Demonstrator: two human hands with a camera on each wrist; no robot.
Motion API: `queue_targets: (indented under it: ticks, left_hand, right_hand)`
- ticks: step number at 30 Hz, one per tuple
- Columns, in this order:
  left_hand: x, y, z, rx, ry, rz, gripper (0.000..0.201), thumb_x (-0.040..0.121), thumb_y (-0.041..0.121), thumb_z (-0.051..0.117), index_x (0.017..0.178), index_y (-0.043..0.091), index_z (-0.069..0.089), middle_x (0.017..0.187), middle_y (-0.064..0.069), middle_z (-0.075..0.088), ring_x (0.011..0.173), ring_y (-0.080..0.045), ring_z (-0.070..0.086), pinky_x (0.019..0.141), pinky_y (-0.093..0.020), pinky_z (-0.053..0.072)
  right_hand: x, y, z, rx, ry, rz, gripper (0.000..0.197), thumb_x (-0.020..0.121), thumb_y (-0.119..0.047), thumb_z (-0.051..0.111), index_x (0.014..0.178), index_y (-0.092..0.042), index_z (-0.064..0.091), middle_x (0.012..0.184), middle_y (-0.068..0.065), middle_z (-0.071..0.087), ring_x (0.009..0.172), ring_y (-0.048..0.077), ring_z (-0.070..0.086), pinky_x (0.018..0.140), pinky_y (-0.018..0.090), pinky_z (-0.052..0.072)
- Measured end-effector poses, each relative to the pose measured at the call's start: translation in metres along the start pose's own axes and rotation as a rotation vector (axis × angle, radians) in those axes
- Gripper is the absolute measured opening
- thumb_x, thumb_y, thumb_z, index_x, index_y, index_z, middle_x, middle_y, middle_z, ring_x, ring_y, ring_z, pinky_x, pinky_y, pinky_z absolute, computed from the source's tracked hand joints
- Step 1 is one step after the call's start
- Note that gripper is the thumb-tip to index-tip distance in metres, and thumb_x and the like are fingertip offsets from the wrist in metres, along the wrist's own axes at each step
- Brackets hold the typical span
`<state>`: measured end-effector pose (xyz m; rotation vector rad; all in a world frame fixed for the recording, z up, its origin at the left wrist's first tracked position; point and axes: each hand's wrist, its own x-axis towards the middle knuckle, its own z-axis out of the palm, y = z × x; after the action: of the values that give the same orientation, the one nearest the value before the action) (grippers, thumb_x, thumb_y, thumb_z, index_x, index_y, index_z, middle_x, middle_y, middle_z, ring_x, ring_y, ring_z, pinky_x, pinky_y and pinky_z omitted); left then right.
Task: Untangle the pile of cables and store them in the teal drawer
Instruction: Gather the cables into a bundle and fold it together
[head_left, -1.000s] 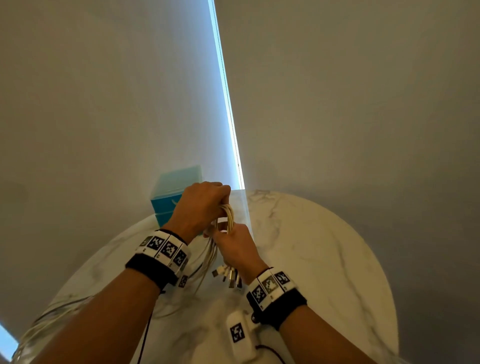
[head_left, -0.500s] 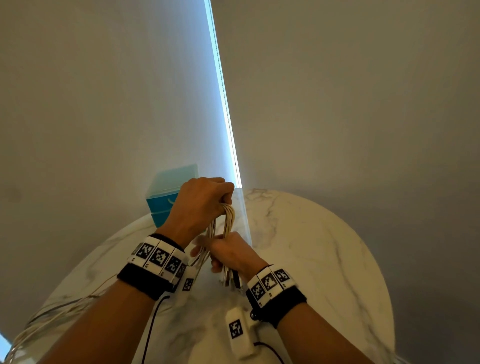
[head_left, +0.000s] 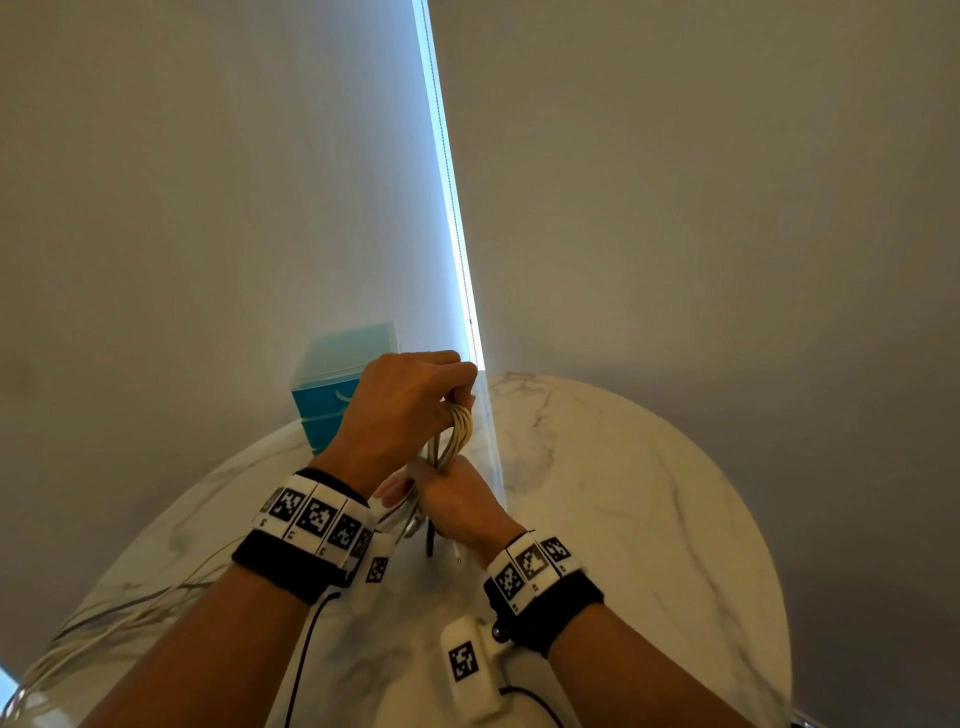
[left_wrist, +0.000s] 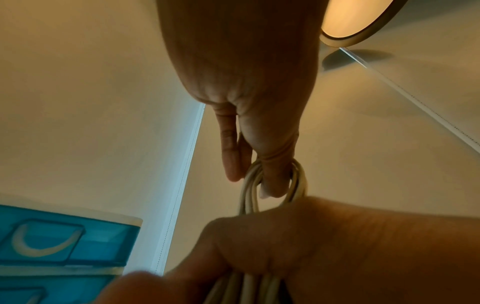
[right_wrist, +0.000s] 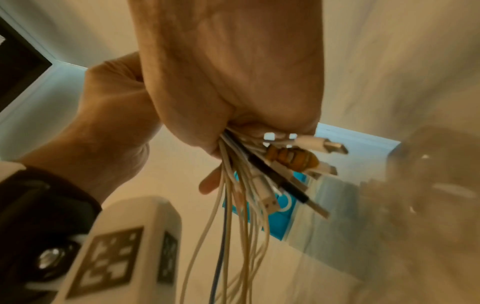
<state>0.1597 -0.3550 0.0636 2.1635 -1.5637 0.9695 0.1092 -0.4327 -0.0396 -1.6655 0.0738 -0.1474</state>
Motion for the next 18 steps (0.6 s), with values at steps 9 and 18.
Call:
queue_targets:
  ticks: [9, 18]
  left_hand:
    - [0.011, 0.009, -0.008, 0.092, 0.027, 0.196, 0.041, 0.063, 0.003, 0.102, 0.073, 0.017, 0.065, 0.066, 0.001, 0.063, 0.052, -0.012, 0.054, 0.053, -0.027, 0.05]
    - [0.007, 0.02, 0.005, 0.135, -0.019, 0.327, 0.047, 0.056, -0.004, 0.1, 0.077, 0.016, 0.063, 0.069, -0.001, 0.06, 0.053, -0.021, 0.06, 0.046, -0.041, 0.058]
  right_hand:
    - [-0.003, 0.001, 0.004, 0.342, 0.06, -0.064, 0.026, 0.112, -0.03, 0.052, 0.099, -0.017, 0.07, 0.101, 0.027, 0.076, 0.087, 0.033, 0.067, 0.084, 0.046, 0.057]
    - [0.005, 0.003, 0.009, 0.327, 0.217, 0.111, 0.03, 0.111, -0.028, 0.051, 0.085, -0.02, 0.062, 0.078, -0.001, 0.068, 0.068, 0.014, 0.064, 0.07, 0.034, 0.057]
